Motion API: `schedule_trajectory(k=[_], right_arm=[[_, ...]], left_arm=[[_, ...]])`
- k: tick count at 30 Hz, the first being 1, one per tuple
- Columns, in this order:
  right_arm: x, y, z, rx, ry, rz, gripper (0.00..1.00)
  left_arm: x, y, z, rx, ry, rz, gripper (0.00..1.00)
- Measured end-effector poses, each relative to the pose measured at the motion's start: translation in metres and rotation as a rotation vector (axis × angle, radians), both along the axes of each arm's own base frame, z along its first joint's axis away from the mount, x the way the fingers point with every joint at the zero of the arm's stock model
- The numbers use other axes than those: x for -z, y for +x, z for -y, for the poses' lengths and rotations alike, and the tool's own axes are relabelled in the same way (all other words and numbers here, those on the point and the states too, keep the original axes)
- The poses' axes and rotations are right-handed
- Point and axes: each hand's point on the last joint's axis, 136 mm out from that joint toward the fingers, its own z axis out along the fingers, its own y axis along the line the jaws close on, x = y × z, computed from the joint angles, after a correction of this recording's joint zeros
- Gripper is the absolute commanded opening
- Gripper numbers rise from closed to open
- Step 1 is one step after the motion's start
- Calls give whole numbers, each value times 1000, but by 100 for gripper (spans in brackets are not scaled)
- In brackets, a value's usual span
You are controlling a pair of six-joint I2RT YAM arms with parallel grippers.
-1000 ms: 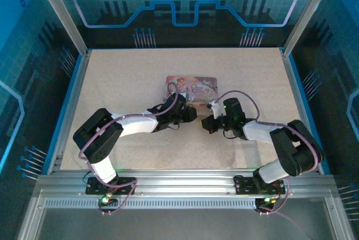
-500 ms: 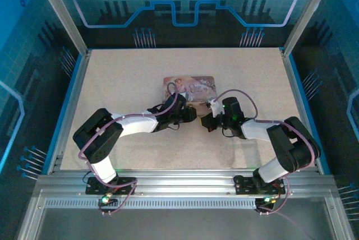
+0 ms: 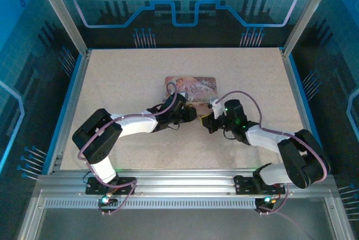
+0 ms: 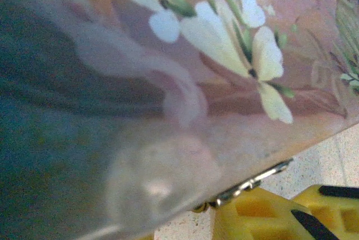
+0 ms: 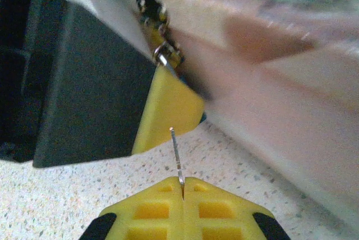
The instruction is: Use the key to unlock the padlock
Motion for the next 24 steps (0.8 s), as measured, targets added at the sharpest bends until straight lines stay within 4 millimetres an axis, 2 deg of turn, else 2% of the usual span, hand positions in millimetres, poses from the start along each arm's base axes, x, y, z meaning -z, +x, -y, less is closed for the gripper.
schedule_trajectory(k=[12,24], right_arm=[[37,-4,1,-5,-51,-86,0],[39,5,-4,-15,-45,-46,0]], left_arm=[[0,0,0,-12,-8,-13,27],[0,0,0,-15,-10,-15,27]])
